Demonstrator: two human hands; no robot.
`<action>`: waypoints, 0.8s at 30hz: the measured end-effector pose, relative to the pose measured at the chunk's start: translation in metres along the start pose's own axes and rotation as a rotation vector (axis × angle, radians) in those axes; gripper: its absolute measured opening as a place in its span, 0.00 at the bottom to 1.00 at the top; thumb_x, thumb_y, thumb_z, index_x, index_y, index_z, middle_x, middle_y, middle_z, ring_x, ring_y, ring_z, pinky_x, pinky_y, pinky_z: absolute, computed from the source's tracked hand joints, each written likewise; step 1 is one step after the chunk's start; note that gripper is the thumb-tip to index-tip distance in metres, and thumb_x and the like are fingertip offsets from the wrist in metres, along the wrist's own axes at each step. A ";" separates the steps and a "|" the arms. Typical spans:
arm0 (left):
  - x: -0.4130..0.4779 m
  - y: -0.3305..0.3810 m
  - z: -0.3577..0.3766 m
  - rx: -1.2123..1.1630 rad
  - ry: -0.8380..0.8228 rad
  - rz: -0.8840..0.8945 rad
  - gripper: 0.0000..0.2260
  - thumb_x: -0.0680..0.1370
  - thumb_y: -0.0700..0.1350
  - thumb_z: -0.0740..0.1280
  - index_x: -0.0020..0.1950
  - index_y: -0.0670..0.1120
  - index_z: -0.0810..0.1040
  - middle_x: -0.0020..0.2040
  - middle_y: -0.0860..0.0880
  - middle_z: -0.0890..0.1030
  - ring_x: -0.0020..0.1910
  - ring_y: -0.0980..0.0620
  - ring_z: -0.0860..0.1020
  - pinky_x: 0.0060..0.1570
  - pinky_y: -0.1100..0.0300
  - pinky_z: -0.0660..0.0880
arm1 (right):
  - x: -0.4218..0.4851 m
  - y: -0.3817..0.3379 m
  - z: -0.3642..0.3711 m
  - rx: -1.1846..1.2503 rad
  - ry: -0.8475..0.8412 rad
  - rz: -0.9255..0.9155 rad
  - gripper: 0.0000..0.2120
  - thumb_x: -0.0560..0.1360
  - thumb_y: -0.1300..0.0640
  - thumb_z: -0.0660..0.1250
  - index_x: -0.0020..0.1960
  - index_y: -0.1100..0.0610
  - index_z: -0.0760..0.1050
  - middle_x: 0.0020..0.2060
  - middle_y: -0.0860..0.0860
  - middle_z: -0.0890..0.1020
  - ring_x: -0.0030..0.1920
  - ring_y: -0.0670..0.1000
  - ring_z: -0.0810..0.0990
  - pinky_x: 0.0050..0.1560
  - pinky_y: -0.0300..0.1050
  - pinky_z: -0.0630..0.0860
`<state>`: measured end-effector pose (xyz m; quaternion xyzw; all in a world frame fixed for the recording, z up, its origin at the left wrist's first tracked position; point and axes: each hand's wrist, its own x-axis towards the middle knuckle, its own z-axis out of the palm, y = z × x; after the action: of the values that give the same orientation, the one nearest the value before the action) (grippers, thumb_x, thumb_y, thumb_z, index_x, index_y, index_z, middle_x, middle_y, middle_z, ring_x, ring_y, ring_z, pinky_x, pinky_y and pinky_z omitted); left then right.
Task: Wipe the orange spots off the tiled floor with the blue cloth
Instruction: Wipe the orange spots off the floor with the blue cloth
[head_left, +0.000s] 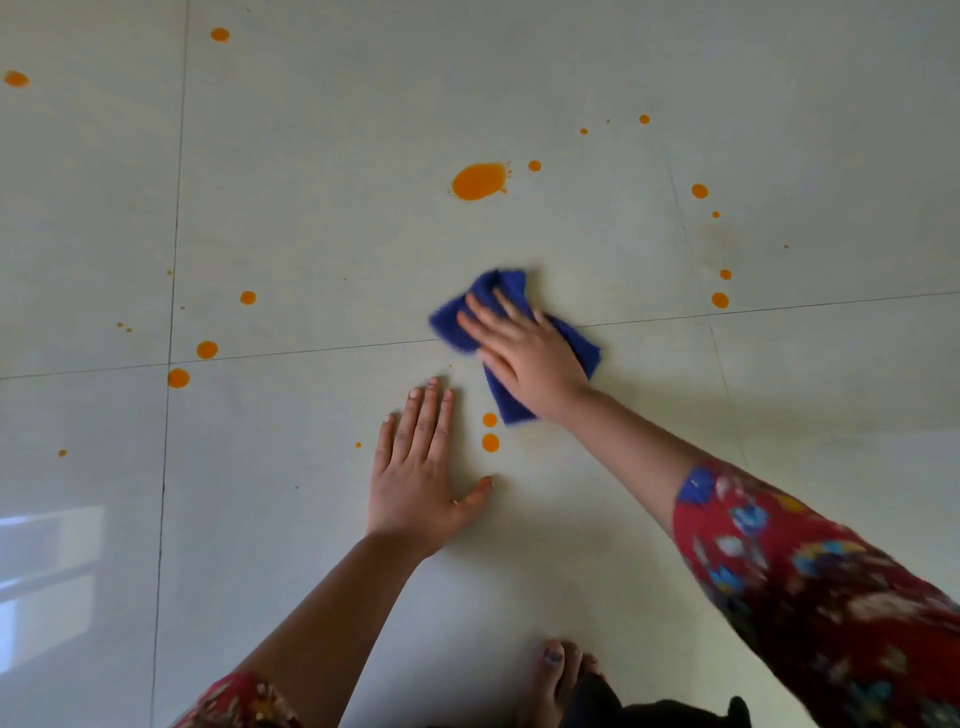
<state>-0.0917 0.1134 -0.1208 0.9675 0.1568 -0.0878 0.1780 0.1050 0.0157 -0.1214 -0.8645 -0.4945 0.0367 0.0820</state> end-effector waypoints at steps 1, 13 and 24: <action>0.000 0.000 0.000 -0.001 0.000 0.001 0.44 0.73 0.70 0.54 0.80 0.46 0.47 0.80 0.49 0.46 0.79 0.51 0.43 0.75 0.50 0.45 | -0.022 0.001 -0.001 0.003 -0.044 -0.077 0.23 0.81 0.50 0.50 0.75 0.50 0.65 0.75 0.48 0.65 0.75 0.53 0.63 0.66 0.54 0.66; 0.000 0.001 0.000 -0.005 0.011 -0.001 0.44 0.72 0.69 0.56 0.80 0.46 0.49 0.80 0.49 0.48 0.79 0.51 0.44 0.75 0.50 0.46 | -0.032 -0.015 0.010 -0.031 0.008 0.069 0.23 0.81 0.49 0.51 0.75 0.50 0.64 0.75 0.48 0.64 0.75 0.55 0.62 0.64 0.56 0.67; -0.001 0.000 0.000 -0.018 0.016 -0.012 0.43 0.72 0.69 0.55 0.80 0.47 0.47 0.80 0.50 0.46 0.79 0.52 0.43 0.75 0.52 0.44 | -0.044 -0.005 0.003 -0.052 0.020 0.574 0.27 0.79 0.45 0.47 0.77 0.50 0.59 0.77 0.50 0.60 0.77 0.58 0.57 0.70 0.61 0.62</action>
<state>-0.0924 0.1132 -0.1211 0.9656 0.1646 -0.0796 0.1848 0.0781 -0.0192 -0.1246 -0.9713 -0.2295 0.0370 0.0511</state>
